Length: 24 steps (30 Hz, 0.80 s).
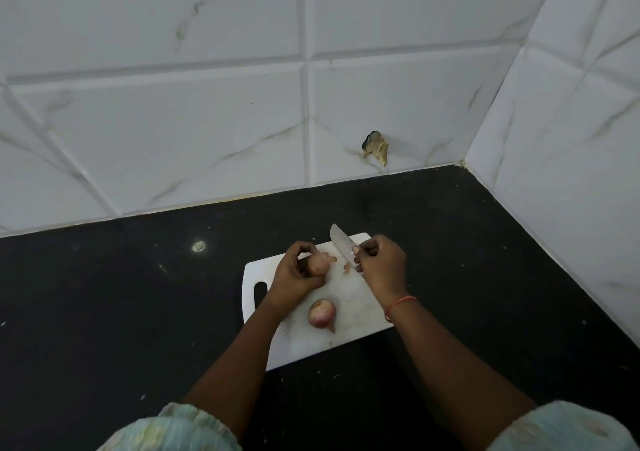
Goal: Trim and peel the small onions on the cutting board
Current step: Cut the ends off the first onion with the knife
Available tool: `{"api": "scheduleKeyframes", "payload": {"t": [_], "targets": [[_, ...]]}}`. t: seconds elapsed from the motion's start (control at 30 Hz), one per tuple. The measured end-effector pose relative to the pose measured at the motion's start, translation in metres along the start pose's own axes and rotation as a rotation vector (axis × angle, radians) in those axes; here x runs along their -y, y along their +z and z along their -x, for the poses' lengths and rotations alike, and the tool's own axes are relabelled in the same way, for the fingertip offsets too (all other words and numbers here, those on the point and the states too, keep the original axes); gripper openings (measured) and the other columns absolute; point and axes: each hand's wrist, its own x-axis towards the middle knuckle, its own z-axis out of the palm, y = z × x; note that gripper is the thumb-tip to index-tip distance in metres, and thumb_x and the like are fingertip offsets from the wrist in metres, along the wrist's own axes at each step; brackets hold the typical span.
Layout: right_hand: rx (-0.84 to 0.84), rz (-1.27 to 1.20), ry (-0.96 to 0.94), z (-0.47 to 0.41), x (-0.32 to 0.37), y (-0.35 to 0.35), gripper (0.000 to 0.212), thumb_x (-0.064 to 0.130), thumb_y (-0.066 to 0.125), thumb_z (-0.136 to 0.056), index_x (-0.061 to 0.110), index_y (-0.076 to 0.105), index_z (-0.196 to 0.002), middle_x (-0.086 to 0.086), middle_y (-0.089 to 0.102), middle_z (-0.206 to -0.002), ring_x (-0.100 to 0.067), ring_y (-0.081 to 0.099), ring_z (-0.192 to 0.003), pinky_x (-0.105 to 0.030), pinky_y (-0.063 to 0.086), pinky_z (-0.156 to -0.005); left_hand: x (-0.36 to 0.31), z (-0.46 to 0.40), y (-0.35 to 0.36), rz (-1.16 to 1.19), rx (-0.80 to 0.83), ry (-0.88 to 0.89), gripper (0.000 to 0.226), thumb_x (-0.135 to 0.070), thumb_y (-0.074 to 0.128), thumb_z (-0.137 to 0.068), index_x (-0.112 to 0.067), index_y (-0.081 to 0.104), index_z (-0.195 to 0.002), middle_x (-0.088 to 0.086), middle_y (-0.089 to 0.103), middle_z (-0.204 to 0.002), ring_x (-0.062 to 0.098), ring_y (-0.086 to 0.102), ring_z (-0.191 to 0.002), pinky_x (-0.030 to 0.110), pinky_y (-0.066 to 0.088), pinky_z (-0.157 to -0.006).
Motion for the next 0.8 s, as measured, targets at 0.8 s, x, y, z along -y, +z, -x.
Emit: {"api": "scheduleKeyframes", "payload": {"t": [0.8], "targets": [[0.703,0.406,-0.291,0.045,0.011,-0.001,0.042,0.032,0.080,-0.069,0.025,0.060,-0.105,0.007,0.056,-0.103,-0.011,0.055,-0.096,-0.032,0.048,-0.087,-0.006,0.054,-0.006,0.178,-0.721,-0.073,0.047,-0.006,0.076,-0.083,-0.021,0.054,-0.122,-0.007,0.061,-0.119,0.007,0.062,-0.107,0.021,0.052,-0.085]]}}
